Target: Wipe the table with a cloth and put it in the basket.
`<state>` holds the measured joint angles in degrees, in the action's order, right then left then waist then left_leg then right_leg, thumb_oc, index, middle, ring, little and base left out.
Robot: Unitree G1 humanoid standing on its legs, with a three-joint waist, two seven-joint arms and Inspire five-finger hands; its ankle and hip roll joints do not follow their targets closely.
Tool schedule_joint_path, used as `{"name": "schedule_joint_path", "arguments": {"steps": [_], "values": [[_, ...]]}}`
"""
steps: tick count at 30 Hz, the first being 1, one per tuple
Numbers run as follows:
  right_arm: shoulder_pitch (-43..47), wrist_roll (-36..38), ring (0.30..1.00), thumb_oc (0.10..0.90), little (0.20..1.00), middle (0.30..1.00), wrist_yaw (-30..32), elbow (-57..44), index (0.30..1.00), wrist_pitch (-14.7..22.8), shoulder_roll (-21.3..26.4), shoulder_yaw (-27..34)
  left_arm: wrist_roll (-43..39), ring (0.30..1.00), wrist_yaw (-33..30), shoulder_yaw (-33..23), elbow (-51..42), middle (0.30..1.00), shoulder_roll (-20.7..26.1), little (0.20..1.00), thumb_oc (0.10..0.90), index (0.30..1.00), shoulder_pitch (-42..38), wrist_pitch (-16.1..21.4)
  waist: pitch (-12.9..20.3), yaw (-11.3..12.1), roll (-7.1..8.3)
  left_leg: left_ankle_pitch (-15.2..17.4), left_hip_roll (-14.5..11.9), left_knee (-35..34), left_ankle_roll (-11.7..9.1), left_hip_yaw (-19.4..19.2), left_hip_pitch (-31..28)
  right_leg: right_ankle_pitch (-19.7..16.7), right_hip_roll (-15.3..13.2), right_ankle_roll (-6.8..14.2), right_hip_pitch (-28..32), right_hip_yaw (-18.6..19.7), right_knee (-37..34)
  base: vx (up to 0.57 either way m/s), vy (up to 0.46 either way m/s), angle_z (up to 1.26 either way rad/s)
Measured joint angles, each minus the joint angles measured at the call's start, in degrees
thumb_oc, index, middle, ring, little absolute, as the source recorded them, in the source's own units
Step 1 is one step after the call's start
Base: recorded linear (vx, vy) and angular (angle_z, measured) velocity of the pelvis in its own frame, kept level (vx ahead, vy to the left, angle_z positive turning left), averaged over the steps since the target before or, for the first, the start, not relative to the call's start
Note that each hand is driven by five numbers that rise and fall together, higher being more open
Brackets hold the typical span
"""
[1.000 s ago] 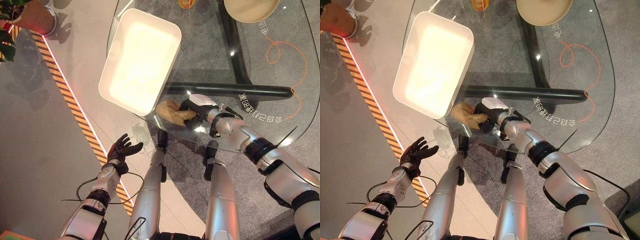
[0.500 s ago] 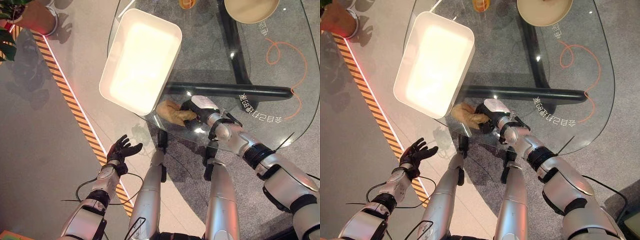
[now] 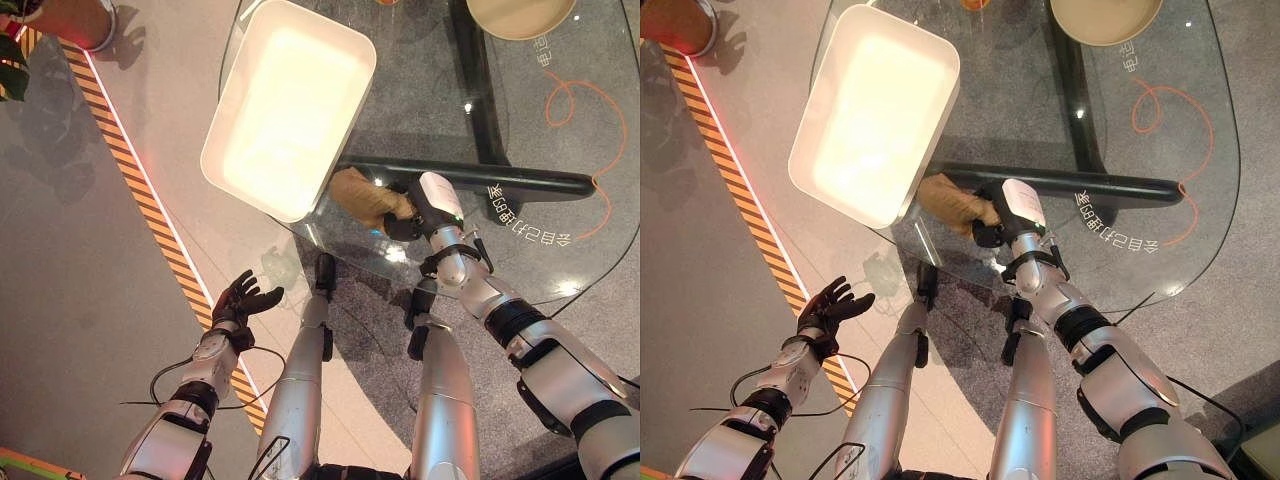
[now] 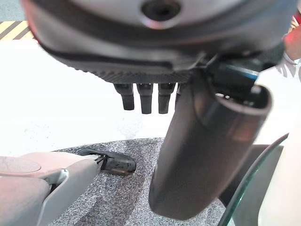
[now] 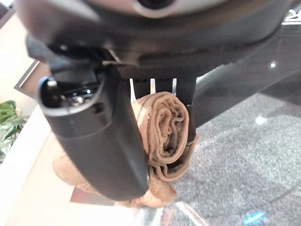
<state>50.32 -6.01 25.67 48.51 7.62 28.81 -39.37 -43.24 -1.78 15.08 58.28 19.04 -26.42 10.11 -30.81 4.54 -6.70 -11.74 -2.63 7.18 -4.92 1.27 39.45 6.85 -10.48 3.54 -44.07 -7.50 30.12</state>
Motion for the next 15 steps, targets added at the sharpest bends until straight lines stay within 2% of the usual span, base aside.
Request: {"name": "schedule_joint_path", "arguments": {"steps": [7,12,15], "values": [[0.4,2.1,0.3,0.1,0.2,0.3,3.7,1.1,0.3,0.0,0.0,1.8,0.0,0.9,0.0,0.0,-0.9,0.9,0.5,0.9,0.8,0.9,-0.1,0.1,-0.1,0.0,0.46,-0.1,0.3,0.0,0.4,0.0,0.2,-0.5,-0.2,0.1,0.0,0.0,-0.3,0.0,0.0,0.0],[2.1,4.1,0.3,0.1,0.2,0.3,7.3,5.5,0.3,0.0,0.0,7.0,-0.5,0.9,0.0,0.2,-0.9,0.9,0.9,0.9,0.8,0.9,-0.1,0.2,-0.1,0.1,0.5,-0.3,0.8,0.0,0.7,0.0,0.2,-0.7,-0.7,0.4,0.0,0.1,-0.4,0.0,0.0,0.0],[3.9,7.0,0.3,0.1,0.2,0.3,10.8,9.8,0.3,-0.5,0.5,12.0,-1.0,0.9,0.1,0.3,-0.9,0.9,1.6,0.9,0.8,0.9,-0.1,0.2,-0.2,0.1,0.7,-0.3,1.0,0.0,0.8,0.0,0.3,-0.8,-0.9,0.5,0.1,0.1,-0.6,0.0,0.0,0.0]]}}
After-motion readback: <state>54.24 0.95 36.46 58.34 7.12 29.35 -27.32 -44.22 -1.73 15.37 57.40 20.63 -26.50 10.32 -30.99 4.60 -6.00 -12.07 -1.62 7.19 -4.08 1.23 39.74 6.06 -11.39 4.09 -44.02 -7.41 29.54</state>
